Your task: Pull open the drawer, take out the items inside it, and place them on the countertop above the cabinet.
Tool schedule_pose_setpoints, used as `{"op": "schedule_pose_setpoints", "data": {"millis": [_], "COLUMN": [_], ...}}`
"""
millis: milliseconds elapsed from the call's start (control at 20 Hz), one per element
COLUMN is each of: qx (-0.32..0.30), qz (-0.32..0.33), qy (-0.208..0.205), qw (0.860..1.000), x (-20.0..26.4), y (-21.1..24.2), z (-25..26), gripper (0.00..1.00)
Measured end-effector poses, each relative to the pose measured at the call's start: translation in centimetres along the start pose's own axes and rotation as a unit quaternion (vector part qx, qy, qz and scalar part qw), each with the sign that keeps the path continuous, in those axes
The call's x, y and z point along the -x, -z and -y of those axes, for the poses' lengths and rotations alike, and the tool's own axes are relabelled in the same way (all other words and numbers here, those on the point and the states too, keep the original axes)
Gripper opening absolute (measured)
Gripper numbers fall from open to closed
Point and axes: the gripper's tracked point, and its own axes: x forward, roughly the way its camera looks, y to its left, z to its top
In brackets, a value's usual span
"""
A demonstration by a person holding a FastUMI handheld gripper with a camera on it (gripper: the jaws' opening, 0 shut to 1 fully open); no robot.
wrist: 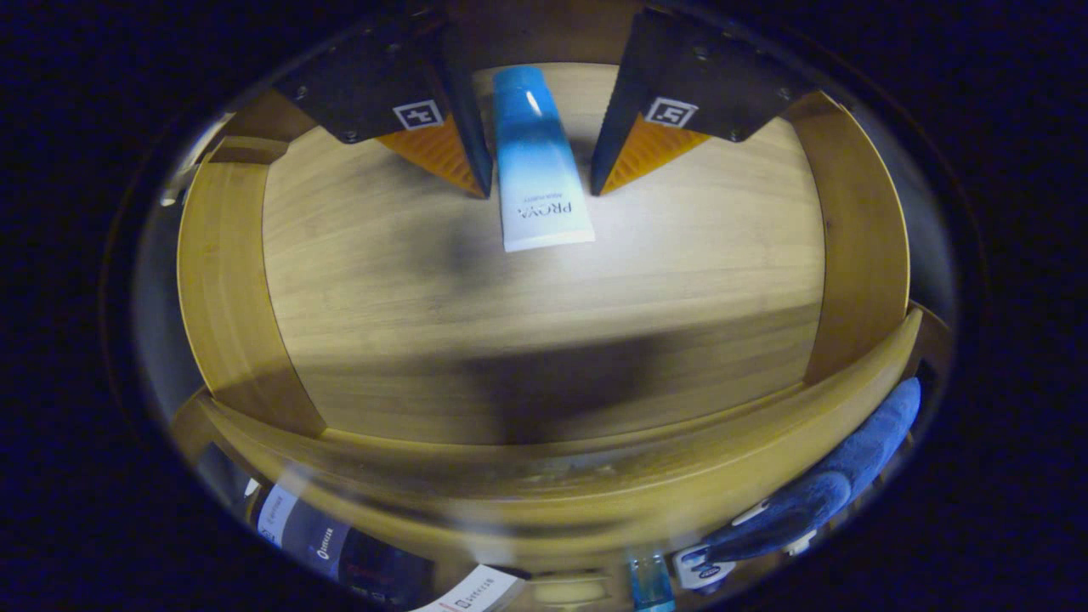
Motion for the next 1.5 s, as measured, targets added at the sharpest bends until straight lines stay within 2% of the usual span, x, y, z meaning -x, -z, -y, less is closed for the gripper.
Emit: {"op": "schedule_pose_setpoints", "data": {"millis": [150,250,500,650,750,1000,1150,1300,1400,1500], "qx": [0.031,0.035,0.041,0.032,0.031,0.045,0.021,-0.014,-0.034,-0.044], "qz": [0.016,0.026,0.083,0.131,0.176,0.296,0.357,0.411,0.424,0.427], "qy": [-0.010,-0.019,-0.027,-0.064,-0.097,-0.082,-0.093,-0.121,-0.128,-0.119], "qw": [0.999,0.999,0.995,0.989,0.979,0.951,0.929,0.903,0.896,0.896], "x": [-0.1,0.0,1.7,4.8,7.4,13.1,16.3,18.7,18.8,17.7], "y": [-0.5,-0.5,-1.3,-1.8,-2.6,-5.7,-8.9,-12.7,-14.7,-16.5], "z": [0.2,0.2,0.8,-0.1,-0.9,0.0,-0.2,-1.0,-1.1,-1.1], "gripper": [0.72,0.49,0.45,0.45,0.45,0.45,0.45,0.45,0.44,0.45]}}
